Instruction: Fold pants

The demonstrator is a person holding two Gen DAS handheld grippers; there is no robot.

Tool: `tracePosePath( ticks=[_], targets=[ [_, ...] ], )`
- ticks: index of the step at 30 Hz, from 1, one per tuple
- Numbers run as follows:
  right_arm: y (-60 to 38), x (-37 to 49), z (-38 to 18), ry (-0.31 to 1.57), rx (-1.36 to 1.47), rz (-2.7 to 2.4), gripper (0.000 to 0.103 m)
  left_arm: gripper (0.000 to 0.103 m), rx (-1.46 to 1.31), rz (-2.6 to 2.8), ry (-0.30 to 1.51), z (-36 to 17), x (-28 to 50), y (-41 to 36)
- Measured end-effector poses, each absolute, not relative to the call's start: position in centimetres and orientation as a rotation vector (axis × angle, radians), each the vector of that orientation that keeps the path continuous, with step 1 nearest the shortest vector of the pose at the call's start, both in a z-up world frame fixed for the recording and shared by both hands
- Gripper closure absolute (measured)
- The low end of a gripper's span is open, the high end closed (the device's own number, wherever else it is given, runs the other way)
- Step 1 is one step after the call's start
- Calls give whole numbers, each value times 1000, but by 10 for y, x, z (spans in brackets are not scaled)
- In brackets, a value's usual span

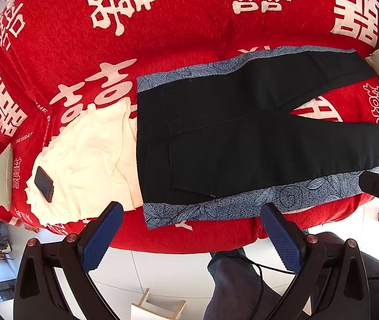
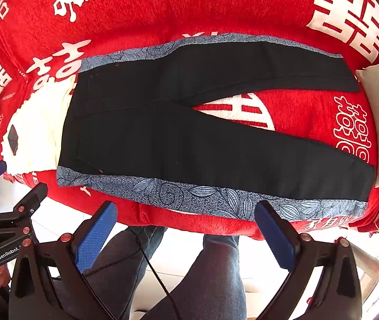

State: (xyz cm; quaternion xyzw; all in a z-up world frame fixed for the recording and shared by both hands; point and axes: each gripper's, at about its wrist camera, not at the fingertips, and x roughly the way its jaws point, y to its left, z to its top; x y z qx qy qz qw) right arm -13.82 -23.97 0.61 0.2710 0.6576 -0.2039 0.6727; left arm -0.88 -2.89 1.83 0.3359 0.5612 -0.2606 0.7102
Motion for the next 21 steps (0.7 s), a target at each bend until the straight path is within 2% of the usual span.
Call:
tracePosePath(
  ticks=[21],
  targets=[
    [-259, -158, 3, 1473, 638, -401, 0, 0, 712, -509, 1282, 16, -34, -40]
  ],
)
